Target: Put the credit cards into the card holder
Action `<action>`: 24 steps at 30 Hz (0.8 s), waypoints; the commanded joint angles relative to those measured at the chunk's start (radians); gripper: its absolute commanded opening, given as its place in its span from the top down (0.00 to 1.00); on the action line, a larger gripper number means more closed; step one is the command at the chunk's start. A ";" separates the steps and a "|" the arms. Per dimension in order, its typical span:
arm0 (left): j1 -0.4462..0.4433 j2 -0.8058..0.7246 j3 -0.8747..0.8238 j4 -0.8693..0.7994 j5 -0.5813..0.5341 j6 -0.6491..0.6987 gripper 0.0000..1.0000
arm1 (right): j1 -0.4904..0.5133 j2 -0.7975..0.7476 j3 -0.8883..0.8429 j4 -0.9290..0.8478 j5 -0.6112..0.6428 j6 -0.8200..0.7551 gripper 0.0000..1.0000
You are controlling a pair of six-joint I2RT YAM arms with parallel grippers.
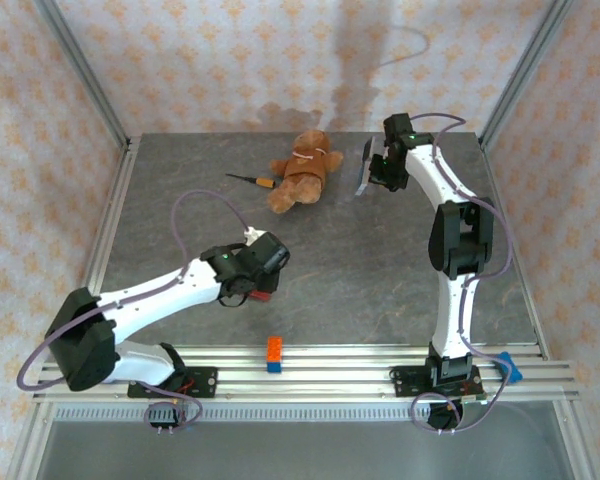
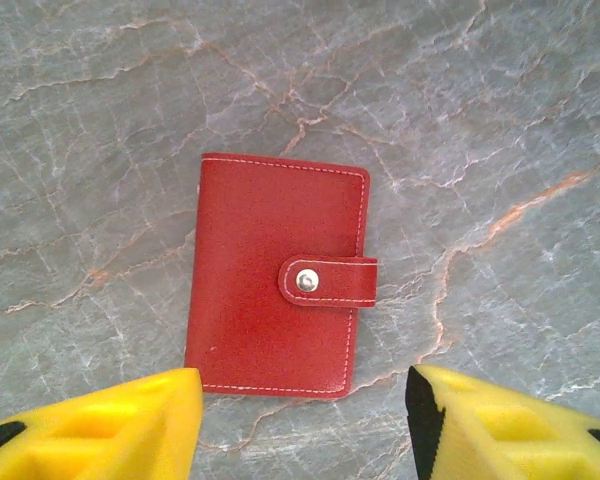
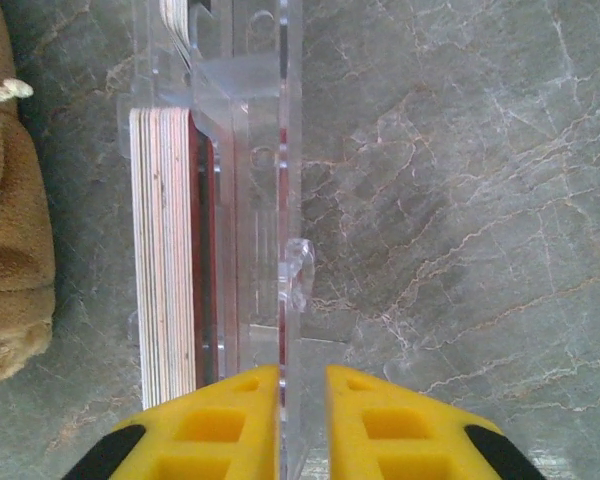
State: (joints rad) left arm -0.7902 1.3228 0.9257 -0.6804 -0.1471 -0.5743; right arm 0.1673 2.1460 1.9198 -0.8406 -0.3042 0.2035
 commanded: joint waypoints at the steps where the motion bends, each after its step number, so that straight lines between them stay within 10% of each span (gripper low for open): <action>1: 0.063 -0.066 -0.029 0.003 0.049 0.020 0.42 | -0.004 0.026 0.013 -0.051 0.026 -0.025 0.81; 14: 0.174 -0.279 -0.116 0.020 0.093 0.063 0.40 | -0.001 0.005 -0.002 -0.073 -0.016 -0.085 1.00; 24: 0.189 -0.256 -0.101 0.051 0.146 0.099 0.40 | 0.003 -0.404 -0.473 -0.017 -0.015 -0.081 1.00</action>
State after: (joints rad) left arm -0.6125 1.0515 0.8253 -0.6594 -0.0269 -0.5060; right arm 0.1673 1.8824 1.5532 -0.8314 -0.3271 0.1204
